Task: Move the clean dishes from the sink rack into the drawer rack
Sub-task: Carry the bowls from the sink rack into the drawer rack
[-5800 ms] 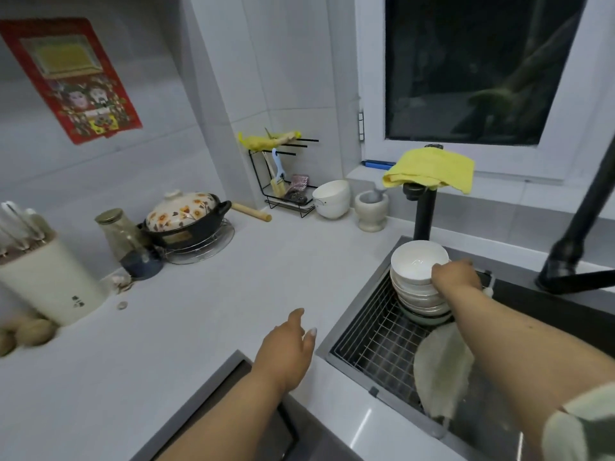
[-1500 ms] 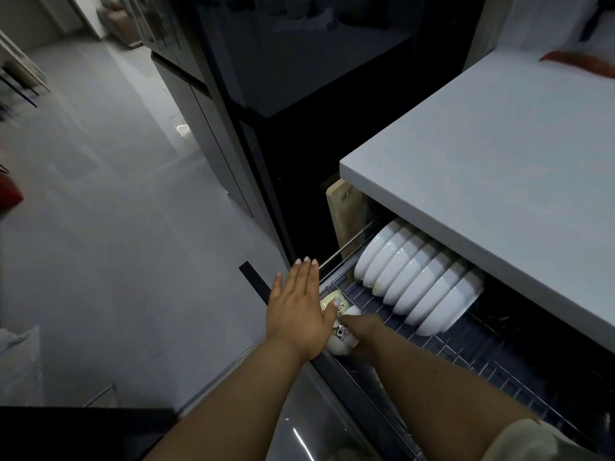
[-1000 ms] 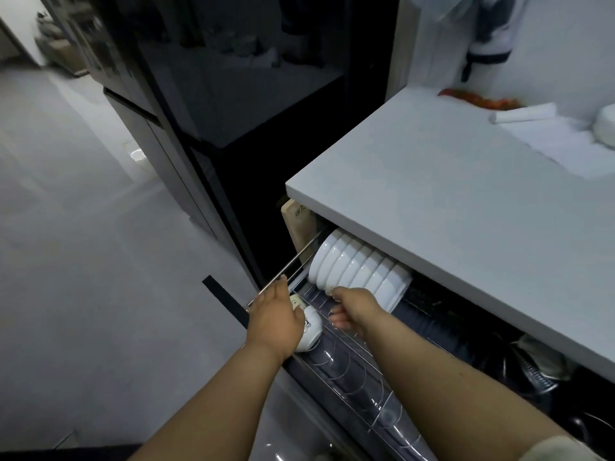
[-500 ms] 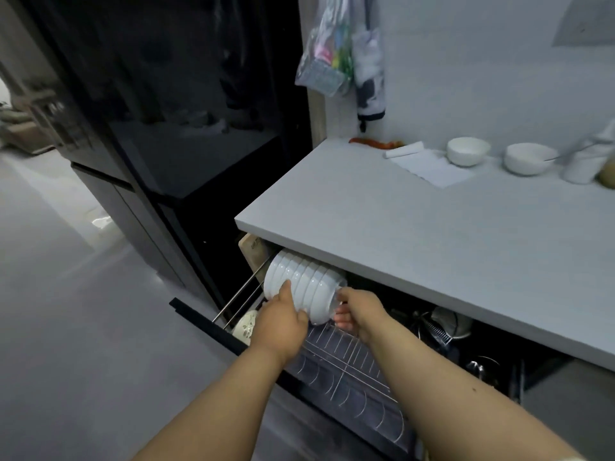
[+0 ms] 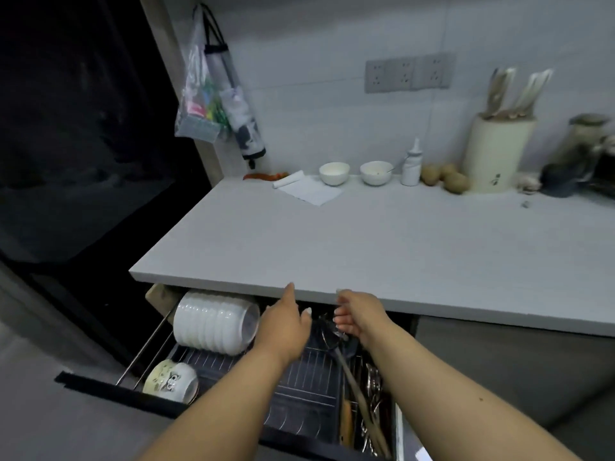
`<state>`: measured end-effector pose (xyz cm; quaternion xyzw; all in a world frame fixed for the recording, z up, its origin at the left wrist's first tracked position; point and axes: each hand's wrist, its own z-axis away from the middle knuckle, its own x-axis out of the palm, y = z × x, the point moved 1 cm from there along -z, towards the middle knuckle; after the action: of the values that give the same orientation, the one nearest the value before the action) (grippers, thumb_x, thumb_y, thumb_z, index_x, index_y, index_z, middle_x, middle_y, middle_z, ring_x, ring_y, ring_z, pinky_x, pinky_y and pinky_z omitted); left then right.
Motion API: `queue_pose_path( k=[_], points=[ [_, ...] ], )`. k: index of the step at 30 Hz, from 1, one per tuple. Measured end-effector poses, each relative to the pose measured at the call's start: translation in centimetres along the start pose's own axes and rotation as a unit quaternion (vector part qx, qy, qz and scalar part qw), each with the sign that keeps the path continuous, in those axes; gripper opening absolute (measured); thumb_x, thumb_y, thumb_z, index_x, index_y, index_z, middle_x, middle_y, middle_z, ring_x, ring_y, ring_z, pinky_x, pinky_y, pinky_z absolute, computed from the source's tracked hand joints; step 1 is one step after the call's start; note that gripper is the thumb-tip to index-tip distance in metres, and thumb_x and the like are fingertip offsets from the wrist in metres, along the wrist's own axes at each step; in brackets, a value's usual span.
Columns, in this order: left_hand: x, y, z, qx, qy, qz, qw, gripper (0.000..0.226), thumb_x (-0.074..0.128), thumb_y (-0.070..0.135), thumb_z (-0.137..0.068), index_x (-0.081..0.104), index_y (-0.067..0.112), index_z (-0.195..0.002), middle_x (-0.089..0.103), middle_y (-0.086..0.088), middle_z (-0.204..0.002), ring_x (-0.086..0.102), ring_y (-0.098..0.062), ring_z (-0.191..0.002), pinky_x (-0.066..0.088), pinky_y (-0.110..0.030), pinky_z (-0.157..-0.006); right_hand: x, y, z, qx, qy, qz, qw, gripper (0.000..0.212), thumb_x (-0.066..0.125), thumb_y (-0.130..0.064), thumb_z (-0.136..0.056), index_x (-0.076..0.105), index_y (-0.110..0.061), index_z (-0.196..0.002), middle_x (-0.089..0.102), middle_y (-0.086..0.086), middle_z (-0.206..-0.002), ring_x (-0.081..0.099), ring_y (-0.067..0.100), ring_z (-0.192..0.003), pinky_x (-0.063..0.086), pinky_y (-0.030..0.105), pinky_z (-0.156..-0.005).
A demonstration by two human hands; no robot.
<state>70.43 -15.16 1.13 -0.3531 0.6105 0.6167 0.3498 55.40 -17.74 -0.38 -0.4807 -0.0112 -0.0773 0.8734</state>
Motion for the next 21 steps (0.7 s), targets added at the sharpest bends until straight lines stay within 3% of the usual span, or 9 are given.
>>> queue_pose_path(
  k=[4, 8, 12, 21],
  points=[
    [2.7, 5.9, -1.2, 0.048, -0.033, 0.012, 0.998, 0.059, 0.042, 0.035, -0.098, 0.019, 0.017, -0.149, 0.066, -0.004, -0.095, 0.061, -0.023, -0.086, 0.045, -0.033, -0.069, -6.6, -1.4, 0.0, -0.017, 0.036, -0.031, 0.999, 0.019, 0.055, -0.024, -0.094, 0.059, -0.006, -0.087, 0.057, 0.007, -0.065, 0.053, 0.017, -0.051, 0.047, 0.024, -0.044],
    [6.1, 12.8, -2.9, 0.080, -0.057, 0.020, 0.995, 0.055, 0.040, 0.035, -0.098, 0.025, 0.015, -0.147, 0.068, -0.010, -0.100, 0.063, -0.024, -0.091, 0.051, -0.035, -0.078, -14.2, -3.2, 0.1, -0.028, 0.068, -0.040, 0.996, 0.020, 0.055, -0.025, -0.094, 0.060, -0.006, -0.090, 0.056, 0.008, -0.068, 0.053, 0.018, -0.053, 0.045, 0.024, -0.045],
    [10.4, 20.2, -3.6, 0.123, -0.085, 0.033, 0.988, 0.052, 0.039, 0.036, -0.099, 0.028, 0.017, -0.146, 0.068, -0.006, -0.100, 0.062, -0.020, -0.090, 0.048, -0.030, -0.073, -22.6, -5.1, 0.6, -0.044, 0.123, -0.038, 0.991, 0.022, 0.055, -0.026, -0.094, 0.060, -0.005, -0.095, 0.057, 0.010, -0.073, 0.055, 0.019, -0.056, 0.048, 0.026, -0.053],
    [18.4, 33.2, -3.2, 0.205, -0.135, 0.009, 0.969, 0.040, 0.041, 0.036, -0.099, 0.043, 0.021, -0.136, 0.066, -0.005, -0.116, 0.061, -0.022, -0.106, 0.048, -0.030, -0.088, -37.2, -5.1, 2.3, -0.036, 0.252, -0.062, 0.965, 0.024, 0.054, -0.029, -0.094, 0.063, -0.008, -0.101, 0.063, 0.010, -0.084, 0.061, 0.021, -0.068, 0.054, 0.028, -0.064]
  ],
)
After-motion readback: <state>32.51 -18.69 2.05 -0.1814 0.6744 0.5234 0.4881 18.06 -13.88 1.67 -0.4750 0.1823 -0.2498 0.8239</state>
